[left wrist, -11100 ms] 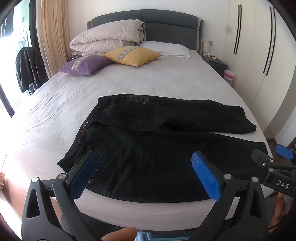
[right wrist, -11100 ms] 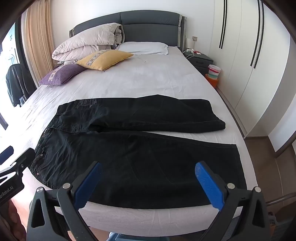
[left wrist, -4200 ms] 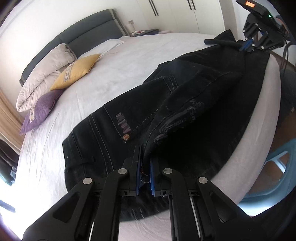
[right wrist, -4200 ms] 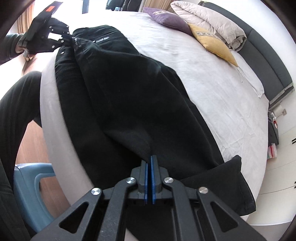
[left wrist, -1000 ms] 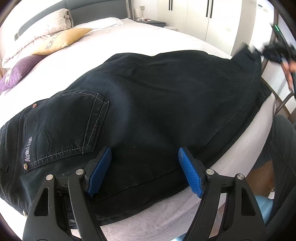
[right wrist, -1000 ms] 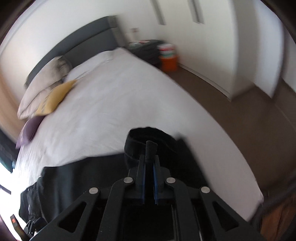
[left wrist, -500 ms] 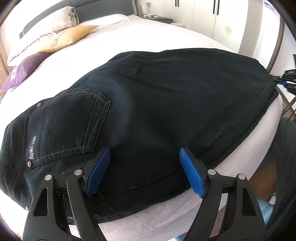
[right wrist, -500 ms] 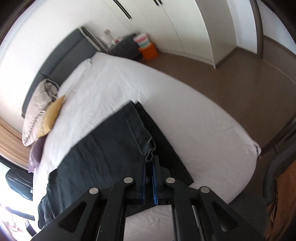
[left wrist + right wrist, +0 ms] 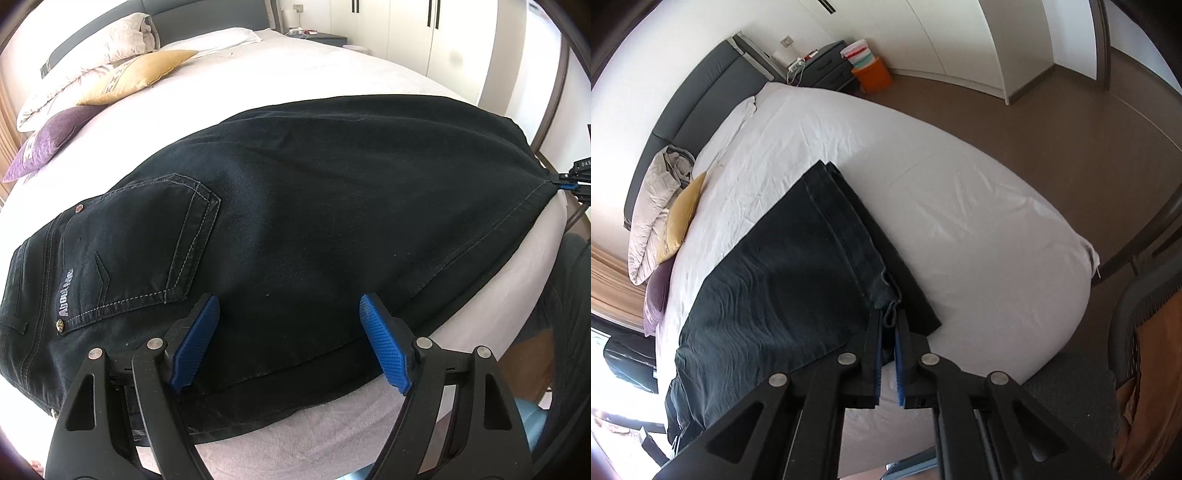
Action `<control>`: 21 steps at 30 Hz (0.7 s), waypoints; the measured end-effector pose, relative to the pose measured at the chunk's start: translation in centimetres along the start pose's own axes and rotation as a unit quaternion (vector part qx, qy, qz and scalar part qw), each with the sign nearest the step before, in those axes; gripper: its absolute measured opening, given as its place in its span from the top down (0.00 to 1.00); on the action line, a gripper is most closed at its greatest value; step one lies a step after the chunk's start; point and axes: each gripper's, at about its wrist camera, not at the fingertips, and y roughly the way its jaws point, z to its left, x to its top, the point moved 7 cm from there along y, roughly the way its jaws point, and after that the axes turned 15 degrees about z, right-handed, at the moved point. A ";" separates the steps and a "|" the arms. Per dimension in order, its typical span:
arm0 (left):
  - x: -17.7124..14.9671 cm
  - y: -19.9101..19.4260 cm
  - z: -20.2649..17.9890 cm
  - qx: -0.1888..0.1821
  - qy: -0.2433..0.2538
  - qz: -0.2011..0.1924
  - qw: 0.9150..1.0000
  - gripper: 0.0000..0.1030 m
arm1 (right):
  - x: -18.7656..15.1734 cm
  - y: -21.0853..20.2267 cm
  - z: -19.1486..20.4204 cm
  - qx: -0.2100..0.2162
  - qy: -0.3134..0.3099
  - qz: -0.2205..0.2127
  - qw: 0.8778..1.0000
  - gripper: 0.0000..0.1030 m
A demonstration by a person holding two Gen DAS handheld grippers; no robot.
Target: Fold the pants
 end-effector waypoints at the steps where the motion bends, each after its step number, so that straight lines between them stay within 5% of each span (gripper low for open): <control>1: 0.0 0.0 0.0 0.000 0.000 0.001 1.000 0.24 | 0.0 -0.2 0.0 -0.004 -0.004 -0.008 1.000 0.94; 8: 0.1 0.1 -0.1 0.003 -0.008 0.002 1.000 0.23 | 1.1 -1.3 -1.2 -0.076 -0.024 -0.047 0.996 0.97; 13: 0.1 0.0 -0.1 0.000 -0.013 -0.005 1.000 0.23 | 1.3 -2.2 -4.8 -0.058 0.024 -0.046 0.997 0.98; 19: -0.1 -0.9 -0.3 -0.010 -0.012 -0.011 1.000 0.23 | 2.6 -6.8 3.3 0.007 -0.087 -0.096 0.992 0.93; 21: -0.2 -0.8 -0.5 -0.008 -0.010 -0.011 1.000 0.22 | 1.7 -5.9 8.3 0.050 -0.151 -0.081 0.984 0.81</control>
